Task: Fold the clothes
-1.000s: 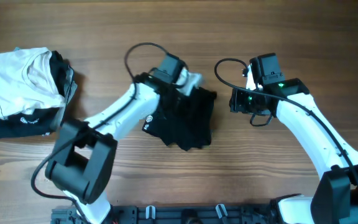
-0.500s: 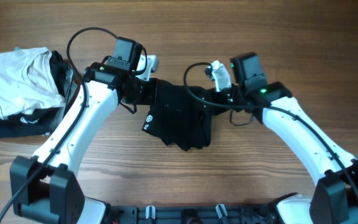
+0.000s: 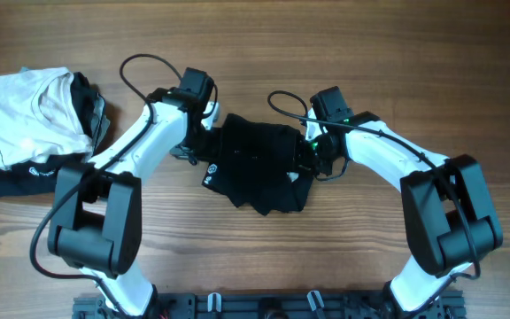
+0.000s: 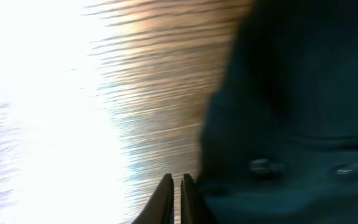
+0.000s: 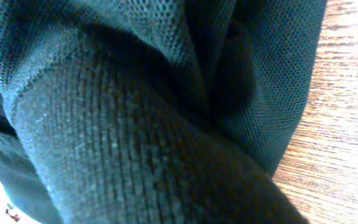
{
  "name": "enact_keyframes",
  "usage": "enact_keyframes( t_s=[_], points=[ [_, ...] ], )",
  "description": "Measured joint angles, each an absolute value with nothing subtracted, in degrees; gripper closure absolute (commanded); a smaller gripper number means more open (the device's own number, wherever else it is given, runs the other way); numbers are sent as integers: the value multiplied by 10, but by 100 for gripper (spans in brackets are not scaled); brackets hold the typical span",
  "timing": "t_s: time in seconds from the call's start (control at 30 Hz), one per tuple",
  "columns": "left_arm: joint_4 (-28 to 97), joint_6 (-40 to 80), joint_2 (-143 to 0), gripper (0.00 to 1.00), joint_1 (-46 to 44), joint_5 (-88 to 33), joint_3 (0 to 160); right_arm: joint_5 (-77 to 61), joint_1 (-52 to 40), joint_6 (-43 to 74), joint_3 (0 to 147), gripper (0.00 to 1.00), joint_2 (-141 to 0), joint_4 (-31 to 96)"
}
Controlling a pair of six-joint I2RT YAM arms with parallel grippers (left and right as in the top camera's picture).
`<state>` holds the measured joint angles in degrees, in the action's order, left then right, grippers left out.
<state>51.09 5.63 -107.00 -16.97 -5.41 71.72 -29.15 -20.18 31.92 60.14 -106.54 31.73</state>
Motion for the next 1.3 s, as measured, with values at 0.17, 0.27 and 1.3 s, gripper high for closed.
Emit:
enact_keyframes(
  t_s=[0.17, 0.27, 1.3],
  points=[
    [510, 52, -1032, 21, -112, -145, 717, -294, -202, 321, 601, 76, -1065, 317],
    [488, 37, -1013, 0, -83, -211, 718, -295, -202, 321, 601, 76, -1065, 317],
    [489, -38, -1160, 96, -96, -392, 727, -263, -186, 269, 602, 52, -947, 407]
  ],
)
